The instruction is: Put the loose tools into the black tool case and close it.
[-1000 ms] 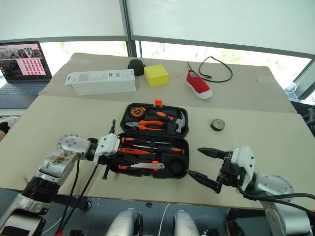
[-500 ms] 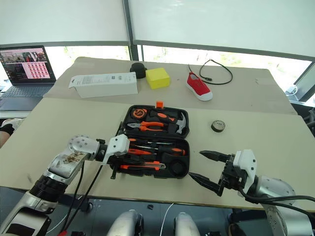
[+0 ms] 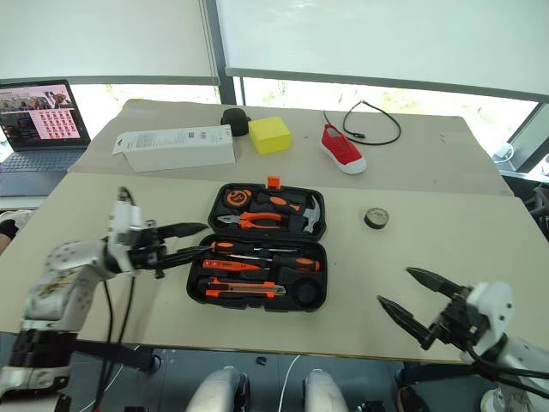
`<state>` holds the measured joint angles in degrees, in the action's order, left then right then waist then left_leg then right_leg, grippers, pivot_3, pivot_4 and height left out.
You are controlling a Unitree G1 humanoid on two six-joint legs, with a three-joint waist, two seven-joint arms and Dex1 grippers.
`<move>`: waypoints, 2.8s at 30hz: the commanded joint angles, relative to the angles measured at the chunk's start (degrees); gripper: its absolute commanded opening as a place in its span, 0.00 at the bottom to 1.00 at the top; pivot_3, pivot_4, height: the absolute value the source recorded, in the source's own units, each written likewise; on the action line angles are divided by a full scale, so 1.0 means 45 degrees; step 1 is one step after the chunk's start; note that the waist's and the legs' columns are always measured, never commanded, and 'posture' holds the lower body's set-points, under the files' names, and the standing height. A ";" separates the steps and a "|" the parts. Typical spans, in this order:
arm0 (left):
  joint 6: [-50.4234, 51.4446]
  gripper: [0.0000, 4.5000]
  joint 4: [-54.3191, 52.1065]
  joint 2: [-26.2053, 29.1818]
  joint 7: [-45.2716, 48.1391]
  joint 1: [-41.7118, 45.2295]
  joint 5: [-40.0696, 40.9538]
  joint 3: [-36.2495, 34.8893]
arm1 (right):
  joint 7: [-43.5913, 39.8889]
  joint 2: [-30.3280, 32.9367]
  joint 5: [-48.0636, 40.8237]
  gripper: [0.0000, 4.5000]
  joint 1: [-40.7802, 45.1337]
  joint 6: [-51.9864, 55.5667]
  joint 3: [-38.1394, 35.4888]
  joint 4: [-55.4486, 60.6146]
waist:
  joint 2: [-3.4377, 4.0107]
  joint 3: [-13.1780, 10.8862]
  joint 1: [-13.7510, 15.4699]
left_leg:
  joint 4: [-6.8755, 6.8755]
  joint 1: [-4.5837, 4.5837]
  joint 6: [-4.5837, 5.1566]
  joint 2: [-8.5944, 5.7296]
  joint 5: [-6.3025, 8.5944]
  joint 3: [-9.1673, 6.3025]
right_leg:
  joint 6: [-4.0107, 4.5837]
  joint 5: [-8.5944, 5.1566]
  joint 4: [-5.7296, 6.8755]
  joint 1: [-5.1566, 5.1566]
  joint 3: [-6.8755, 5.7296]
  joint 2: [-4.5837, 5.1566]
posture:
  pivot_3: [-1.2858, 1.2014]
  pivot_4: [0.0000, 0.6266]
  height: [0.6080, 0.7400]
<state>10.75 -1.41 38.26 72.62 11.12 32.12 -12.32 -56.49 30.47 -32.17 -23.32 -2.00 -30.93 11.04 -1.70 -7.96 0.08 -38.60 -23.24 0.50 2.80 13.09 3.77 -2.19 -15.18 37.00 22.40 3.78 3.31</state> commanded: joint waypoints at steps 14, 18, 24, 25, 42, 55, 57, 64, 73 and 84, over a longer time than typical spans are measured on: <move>0.1483 0.99 -0.1009 0.0295 0.0258 -0.0043 0.1975 -0.0536 | -0.0088 0.4816 0.3244 1.00 0.9049 0.4557 0.4925 -0.4163 | 0.0025 -0.0041 -0.0309 | 0.0045 0.0029 0.0017 0.0004 -0.0012 0.0029 | 0.0024 0.0018 -0.0001 0.0033 0.0050 -0.0005 | 0.52 0.24 1.00; 0.1454 0.99 -0.0976 0.0085 -0.0092 0.0250 0.1706 -0.0143 | -0.0997 0.4672 0.4933 1.00 1.2190 0.4411 0.7192 -0.6659 | 0.0025 -0.0043 -0.0215 | 0.0088 -0.0044 0.0017 0.0003 -0.0013 0.0060 | 0.0042 0.0012 0.0010 0.0127 0.0046 -0.0033 | 0.52 0.24 1.00; 0.0953 1.00 -0.0642 -0.0092 -0.0238 0.0313 0.1172 0.0112 | -0.1502 0.3620 0.6804 0.94 1.5171 0.3776 0.9247 -1.0097 | 0.0024 -0.0045 -0.0183 | 0.0090 -0.0155 0.0012 -0.0010 -0.0005 0.0074 | 0.0030 0.0011 -0.0026 0.0210 0.0031 -0.0012 | 0.52 0.24 1.00; 0.0912 1.00 -0.0668 -0.0072 -0.0205 0.0242 0.1125 0.0140 | -0.1505 0.3451 0.7044 0.89 1.5479 0.3615 0.9432 -1.0638 | 0.0024 -0.0045 -0.0187 | 0.0090 -0.0164 0.0011 -0.0012 -0.0003 0.0075 | 0.0026 0.0012 -0.0032 0.0214 0.0030 -0.0005 | 0.52 0.24 1.00; 0.0668 1.00 -0.0823 -0.0004 0.0220 -0.0099 0.0902 0.0320 | -0.1122 0.2271 0.8561 0.01 1.7930 0.0462 0.9326 -1.5702 | 0.0027 -0.0048 -0.0254 | 0.0089 -0.0164 0.0009 -0.0016 -0.0004 0.0079 | 0.0021 0.0015 -0.0003 0.0220 0.0023 0.0003 | 0.52 0.24 1.00; -0.1104 1.00 -0.1678 0.0976 0.2178 -0.2116 0.0299 0.0501 | -0.5208 0.3327 0.1285 0.01 1.4196 1.2443 0.9835 0.1316 | 0.0075 -0.0078 -0.0204 | 0.0092 -0.0168 0.0007 0.0018 -0.0001 -0.0014 | 0.0031 0.0012 0.0029 0.0248 0.0012 0.0008 | 0.52 0.24 1.00; -0.1151 1.00 -0.1827 0.0986 0.2167 -0.2426 0.0278 0.0433 | -0.4681 0.3379 0.1164 0.01 1.3875 1.3171 1.0227 0.2197 | 0.0069 -0.0081 -0.0137 | 0.0081 -0.0169 0.0006 0.0007 -0.0001 -0.0012 | 0.0030 0.0012 0.0028 0.0242 0.0009 0.0022 | 0.52 0.24 1.00; -0.1172 1.00 -0.2631 0.0796 0.1501 -0.3487 0.0477 0.0218 | -0.3567 0.4395 0.2354 0.01 1.2851 1.3115 1.2411 0.3133 | 0.0050 -0.0080 -0.0133 | 0.0056 -0.0180 0.0006 0.0000 -0.0001 -0.0004 | 0.0024 0.0015 0.0024 0.0249 0.0006 0.0024 | 0.52 0.24 1.00; -0.1260 1.00 -0.2707 0.0734 0.1170 -0.3654 0.0498 0.0282 | -0.3106 0.4795 0.3183 0.01 1.3061 1.2960 1.3583 0.2728 | 0.0028 -0.0071 -0.0124 | 0.0053 -0.0195 0.0007 -0.0009 -0.0002 -0.0008 | 0.0023 0.0015 0.0024 0.0263 0.0007 0.0013 | 0.52 0.24 1.00; 0.1006 1.00 -0.2919 0.1425 -0.1598 -0.3616 -0.0166 -0.0341 | -0.5499 0.5071 0.1643 0.52 1.3843 1.1996 1.2520 0.2454 | 0.0012 -0.0081 -0.0103 | 0.0052 -0.0216 0.0008 -0.0005 -0.0002 -0.0019 | 0.0022 0.0015 0.0025 0.0287 0.0001 0.0010 | 0.52 0.24 1.00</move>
<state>13.83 -12.77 43.08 69.69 -5.31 35.00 -12.62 -78.69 53.21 -21.29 38.89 53.62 30.00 21.43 -1.65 -8.33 -0.39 -38.36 -24.21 0.54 2.82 13.09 3.63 -2.09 -15.12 37.12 23.69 3.76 3.31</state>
